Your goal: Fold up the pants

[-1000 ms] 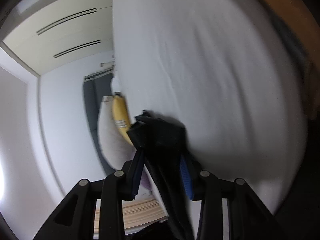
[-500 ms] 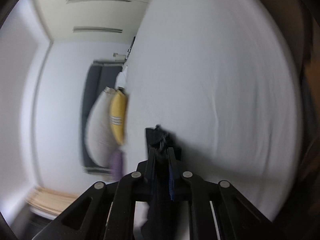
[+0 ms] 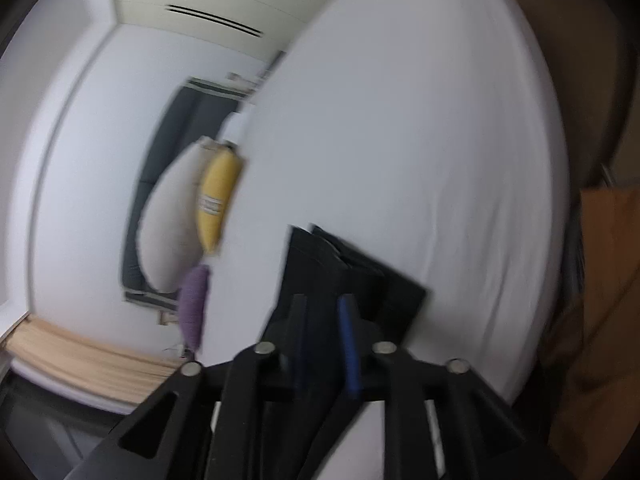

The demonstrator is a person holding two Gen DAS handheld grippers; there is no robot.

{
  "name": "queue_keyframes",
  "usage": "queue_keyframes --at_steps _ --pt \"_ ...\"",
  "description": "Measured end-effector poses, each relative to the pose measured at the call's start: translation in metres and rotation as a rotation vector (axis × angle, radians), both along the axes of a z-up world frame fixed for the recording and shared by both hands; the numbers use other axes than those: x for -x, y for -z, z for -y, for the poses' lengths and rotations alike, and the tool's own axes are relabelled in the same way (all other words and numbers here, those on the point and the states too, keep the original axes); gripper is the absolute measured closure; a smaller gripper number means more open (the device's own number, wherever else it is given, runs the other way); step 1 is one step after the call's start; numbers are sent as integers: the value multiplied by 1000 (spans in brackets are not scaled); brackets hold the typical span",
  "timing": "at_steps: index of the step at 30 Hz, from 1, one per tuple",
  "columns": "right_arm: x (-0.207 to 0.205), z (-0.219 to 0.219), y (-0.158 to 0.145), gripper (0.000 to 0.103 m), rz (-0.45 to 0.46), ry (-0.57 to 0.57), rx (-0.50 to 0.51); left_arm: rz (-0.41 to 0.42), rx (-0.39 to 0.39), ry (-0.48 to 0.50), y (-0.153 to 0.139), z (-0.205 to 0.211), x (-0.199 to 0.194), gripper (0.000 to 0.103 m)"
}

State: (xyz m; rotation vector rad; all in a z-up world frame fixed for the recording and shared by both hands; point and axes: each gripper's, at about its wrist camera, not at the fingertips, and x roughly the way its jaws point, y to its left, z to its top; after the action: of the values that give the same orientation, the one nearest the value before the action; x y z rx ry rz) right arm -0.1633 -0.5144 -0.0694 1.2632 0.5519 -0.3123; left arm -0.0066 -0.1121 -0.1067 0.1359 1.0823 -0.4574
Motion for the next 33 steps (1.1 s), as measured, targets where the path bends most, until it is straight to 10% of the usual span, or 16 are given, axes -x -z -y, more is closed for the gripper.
queue_keyframes --at_steps 10,16,33 --pt "-12 5 40 78 -34 39 -157 -2 4 -1 0 -2 -2 86" --pt "-25 4 39 98 23 6 -131 -4 -1 -1 1 -2 -2 86" --pt "-7 -6 19 100 34 71 -14 -37 73 17 0 -10 -8 86"
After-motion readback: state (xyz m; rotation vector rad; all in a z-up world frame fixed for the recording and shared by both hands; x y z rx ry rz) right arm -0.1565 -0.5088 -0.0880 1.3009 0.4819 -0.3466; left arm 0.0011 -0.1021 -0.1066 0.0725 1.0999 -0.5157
